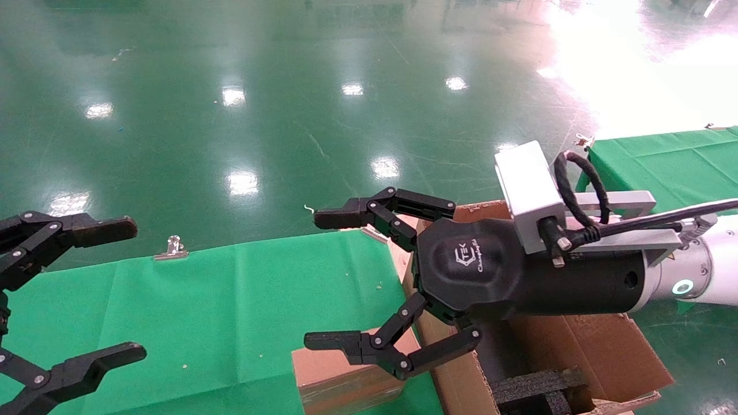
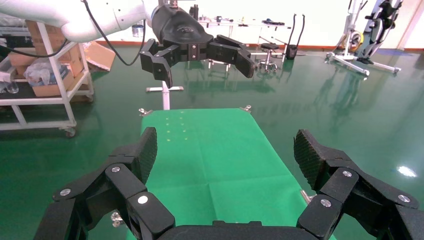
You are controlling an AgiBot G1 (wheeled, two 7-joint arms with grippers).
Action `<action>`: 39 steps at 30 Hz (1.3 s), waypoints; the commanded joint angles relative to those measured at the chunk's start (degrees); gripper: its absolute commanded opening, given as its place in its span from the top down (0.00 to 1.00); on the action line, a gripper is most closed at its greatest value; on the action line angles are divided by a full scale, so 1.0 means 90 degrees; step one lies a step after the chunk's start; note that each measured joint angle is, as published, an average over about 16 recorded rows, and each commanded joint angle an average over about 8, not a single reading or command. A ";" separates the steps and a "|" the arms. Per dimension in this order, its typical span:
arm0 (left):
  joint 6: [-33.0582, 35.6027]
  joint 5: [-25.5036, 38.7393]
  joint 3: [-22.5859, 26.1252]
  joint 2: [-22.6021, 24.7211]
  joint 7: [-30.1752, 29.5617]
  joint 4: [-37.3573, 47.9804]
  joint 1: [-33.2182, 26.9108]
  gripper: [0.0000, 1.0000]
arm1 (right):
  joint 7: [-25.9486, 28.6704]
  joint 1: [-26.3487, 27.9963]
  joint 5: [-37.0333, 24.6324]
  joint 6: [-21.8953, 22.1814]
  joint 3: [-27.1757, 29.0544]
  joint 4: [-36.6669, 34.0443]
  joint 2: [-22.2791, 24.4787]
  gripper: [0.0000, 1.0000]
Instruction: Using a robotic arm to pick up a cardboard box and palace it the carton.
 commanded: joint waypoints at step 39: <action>0.0000 0.0000 0.0001 0.0000 0.0000 0.0001 0.0000 1.00 | 0.0245 0.0398 -0.0947 -0.0142 -0.0492 -0.0052 -0.0049 0.00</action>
